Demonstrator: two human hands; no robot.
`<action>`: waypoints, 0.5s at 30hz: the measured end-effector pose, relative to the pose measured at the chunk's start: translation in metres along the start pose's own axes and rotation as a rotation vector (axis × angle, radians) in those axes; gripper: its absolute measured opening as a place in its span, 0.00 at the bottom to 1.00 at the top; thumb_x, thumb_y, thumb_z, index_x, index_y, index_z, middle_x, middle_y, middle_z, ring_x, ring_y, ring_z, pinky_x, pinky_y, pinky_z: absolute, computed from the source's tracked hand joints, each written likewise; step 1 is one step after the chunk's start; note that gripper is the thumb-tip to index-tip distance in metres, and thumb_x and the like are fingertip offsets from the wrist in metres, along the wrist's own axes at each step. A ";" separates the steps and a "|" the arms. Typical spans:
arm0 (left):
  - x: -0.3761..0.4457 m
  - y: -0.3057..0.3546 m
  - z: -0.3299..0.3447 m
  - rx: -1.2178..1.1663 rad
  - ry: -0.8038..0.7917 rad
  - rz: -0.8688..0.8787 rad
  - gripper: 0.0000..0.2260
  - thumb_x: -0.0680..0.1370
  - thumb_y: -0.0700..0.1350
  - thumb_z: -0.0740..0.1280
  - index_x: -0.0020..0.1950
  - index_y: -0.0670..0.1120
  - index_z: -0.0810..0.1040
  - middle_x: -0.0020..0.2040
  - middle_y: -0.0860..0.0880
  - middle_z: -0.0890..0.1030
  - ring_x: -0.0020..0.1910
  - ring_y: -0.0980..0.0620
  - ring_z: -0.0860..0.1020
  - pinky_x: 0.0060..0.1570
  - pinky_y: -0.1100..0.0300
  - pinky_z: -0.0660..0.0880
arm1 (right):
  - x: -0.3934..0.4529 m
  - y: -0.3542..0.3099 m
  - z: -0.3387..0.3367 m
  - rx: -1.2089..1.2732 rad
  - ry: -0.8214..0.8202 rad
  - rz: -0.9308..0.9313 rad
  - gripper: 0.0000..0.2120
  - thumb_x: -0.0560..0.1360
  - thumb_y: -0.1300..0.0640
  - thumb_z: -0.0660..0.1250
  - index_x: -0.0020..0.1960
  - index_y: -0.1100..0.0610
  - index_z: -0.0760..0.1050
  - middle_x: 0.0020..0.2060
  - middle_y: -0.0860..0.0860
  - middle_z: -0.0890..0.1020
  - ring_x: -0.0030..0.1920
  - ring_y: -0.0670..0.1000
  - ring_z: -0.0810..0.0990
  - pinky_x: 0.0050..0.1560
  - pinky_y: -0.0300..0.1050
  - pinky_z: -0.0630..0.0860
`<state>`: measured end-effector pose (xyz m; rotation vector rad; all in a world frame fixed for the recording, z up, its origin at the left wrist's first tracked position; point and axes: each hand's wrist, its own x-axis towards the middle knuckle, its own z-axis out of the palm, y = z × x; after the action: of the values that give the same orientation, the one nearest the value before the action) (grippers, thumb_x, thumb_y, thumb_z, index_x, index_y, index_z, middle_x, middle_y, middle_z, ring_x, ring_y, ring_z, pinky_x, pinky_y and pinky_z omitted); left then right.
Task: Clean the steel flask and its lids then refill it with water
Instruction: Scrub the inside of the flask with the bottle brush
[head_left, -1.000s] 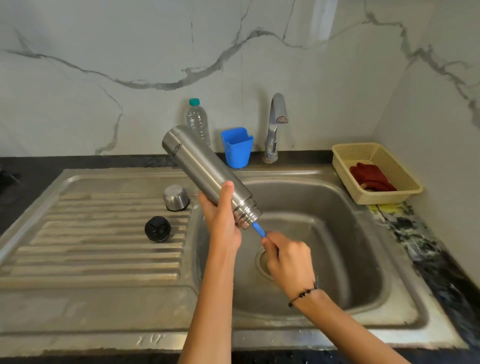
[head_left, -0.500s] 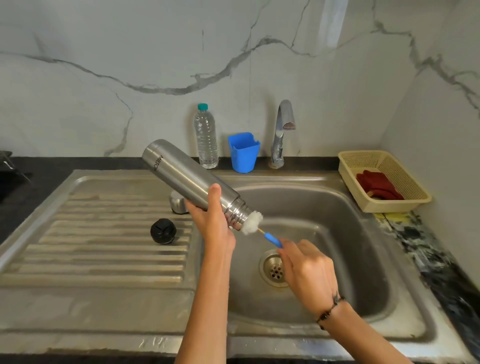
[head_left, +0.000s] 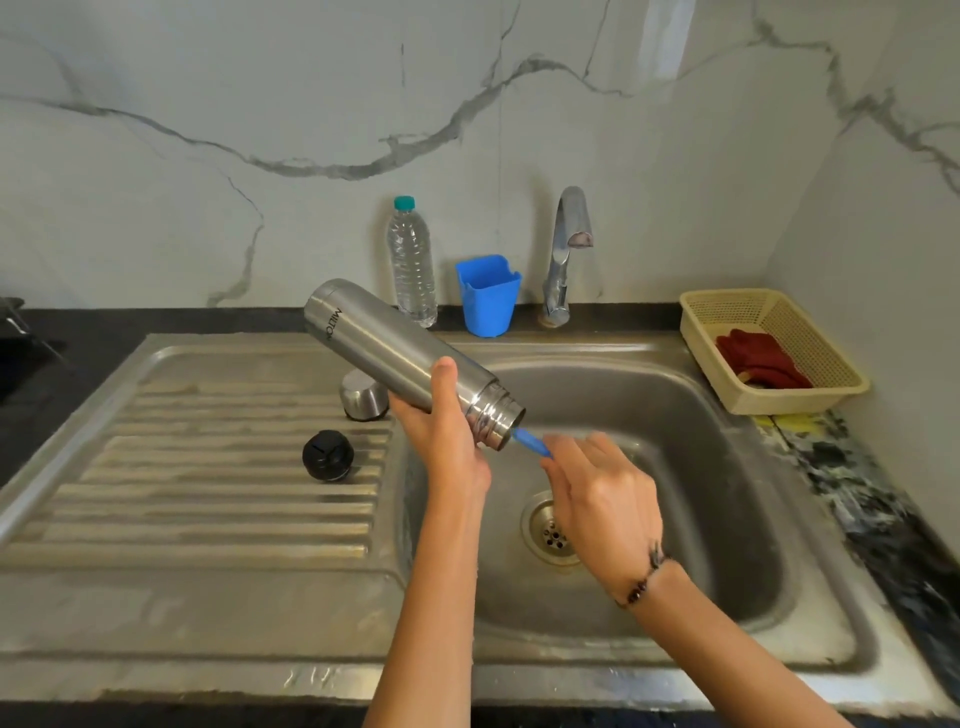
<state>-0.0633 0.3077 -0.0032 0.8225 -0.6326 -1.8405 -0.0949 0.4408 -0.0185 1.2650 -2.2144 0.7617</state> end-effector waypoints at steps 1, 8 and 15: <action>0.002 0.002 -0.001 -0.011 0.000 0.014 0.28 0.77 0.42 0.68 0.74 0.51 0.62 0.62 0.46 0.78 0.57 0.48 0.80 0.54 0.52 0.79 | -0.005 0.003 -0.002 0.008 -0.017 -0.009 0.08 0.71 0.60 0.61 0.42 0.59 0.79 0.26 0.49 0.74 0.29 0.52 0.74 0.17 0.45 0.67; -0.002 -0.001 0.000 0.031 -0.007 0.010 0.28 0.77 0.42 0.68 0.74 0.53 0.61 0.63 0.45 0.78 0.58 0.48 0.79 0.59 0.49 0.77 | 0.016 0.003 -0.001 0.103 -0.192 0.118 0.07 0.70 0.58 0.61 0.40 0.59 0.76 0.24 0.53 0.74 0.24 0.58 0.72 0.20 0.44 0.65; 0.010 0.012 -0.009 -0.006 0.011 0.061 0.31 0.77 0.42 0.68 0.76 0.52 0.58 0.62 0.44 0.77 0.54 0.50 0.80 0.55 0.52 0.78 | 0.014 0.006 -0.001 0.412 -0.418 0.305 0.15 0.74 0.52 0.57 0.39 0.60 0.77 0.29 0.56 0.77 0.35 0.60 0.75 0.39 0.50 0.70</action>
<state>-0.0523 0.2936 -0.0022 0.8003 -0.6376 -1.7810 -0.1062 0.4351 -0.0105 1.3900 -2.7287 1.2124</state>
